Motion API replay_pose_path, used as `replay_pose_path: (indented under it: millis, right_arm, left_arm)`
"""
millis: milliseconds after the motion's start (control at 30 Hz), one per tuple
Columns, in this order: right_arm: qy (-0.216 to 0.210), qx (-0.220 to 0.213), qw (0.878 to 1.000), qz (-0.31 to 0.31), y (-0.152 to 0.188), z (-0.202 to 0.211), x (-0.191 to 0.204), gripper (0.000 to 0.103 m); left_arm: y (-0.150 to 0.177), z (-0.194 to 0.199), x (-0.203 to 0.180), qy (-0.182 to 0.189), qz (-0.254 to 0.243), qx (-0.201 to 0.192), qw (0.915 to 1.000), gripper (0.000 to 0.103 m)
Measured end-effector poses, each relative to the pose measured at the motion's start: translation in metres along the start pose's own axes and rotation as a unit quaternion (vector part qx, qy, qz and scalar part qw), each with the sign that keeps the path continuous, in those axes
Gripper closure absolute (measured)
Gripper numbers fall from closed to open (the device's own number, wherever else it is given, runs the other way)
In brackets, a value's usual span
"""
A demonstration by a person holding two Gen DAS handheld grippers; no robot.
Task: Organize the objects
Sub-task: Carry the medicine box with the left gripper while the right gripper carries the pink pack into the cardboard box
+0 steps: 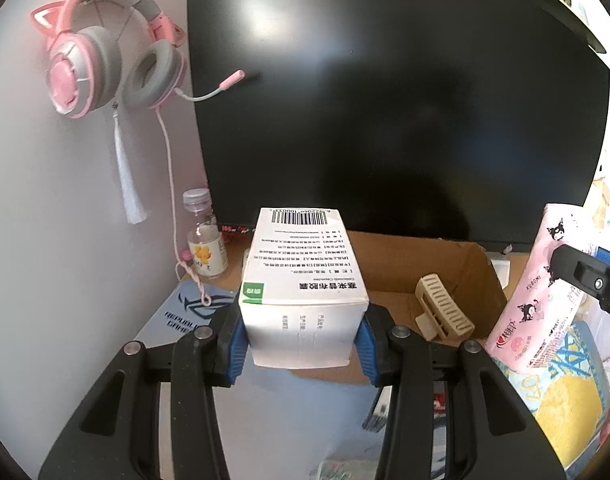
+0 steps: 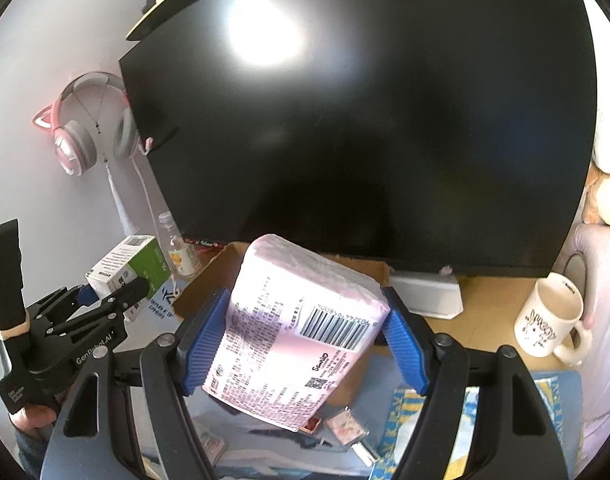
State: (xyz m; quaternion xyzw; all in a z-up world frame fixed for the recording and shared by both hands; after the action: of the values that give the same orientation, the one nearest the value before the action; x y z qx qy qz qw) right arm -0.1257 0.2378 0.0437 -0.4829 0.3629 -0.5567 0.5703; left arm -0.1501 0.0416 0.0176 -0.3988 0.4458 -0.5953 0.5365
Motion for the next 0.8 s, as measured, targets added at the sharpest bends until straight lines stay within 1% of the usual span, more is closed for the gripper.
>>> replay_pose_path:
  millis: [133, 333, 433, 533, 600, 700, 800]
  right_arm:
    - [0.007, -0.001, 1.000, 0.001, -0.008, -0.011, -0.005, 0.025]
    - [0.005, 0.006, 1.000, -0.015, -0.006, -0.038, -0.008, 0.028]
    - [0.002, 0.014, 1.000, -0.019, 0.001, -0.056, -0.005, 0.029]
    - [-0.009, 0.030, 0.999, -0.030, 0.011, -0.070, -0.003, 0.029]
    - [-0.013, 0.033, 0.999, -0.039, 0.015, -0.075, -0.003, 0.029]
    - [-0.020, 0.035, 0.998, -0.051, 0.020, -0.084, -0.004, 0.029]
    - [-0.029, 0.046, 0.996, -0.065, 0.027, -0.097, -0.005, 0.029]
  left_arm:
    - [-0.008, -0.011, -0.006, 0.007, -0.003, -0.001, 1.0000, 0.059]
    - [-0.014, -0.033, -0.018, 0.029, 0.003, -0.001, 0.9996, 0.059]
    - [-0.006, -0.044, -0.023, 0.037, 0.006, 0.005, 0.9993, 0.059]
    - [0.008, -0.054, -0.026, 0.044, 0.004, 0.013, 0.9989, 0.059]
    - [0.018, -0.062, -0.028, 0.048, 0.002, 0.023, 0.9986, 0.059]
    - [0.028, -0.073, -0.028, 0.047, 0.003, 0.035, 0.9983, 0.059]
    - [0.037, -0.080, -0.027, 0.042, -0.001, 0.046, 0.9981, 0.059]
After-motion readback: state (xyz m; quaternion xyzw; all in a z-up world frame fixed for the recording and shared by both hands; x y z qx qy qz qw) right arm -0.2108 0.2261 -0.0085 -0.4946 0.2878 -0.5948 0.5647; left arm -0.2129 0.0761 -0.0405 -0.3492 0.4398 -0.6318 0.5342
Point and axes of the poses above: each gripper's, at about its wrist camera, not at the fingertips, and z roughly against the way its jaws point, x to its left, y to its underside, the point moved 9 cm from there along -z, roughly the way its jaws point, and after that the axes turned 13 degrees about -x, right-handed, at the moved point
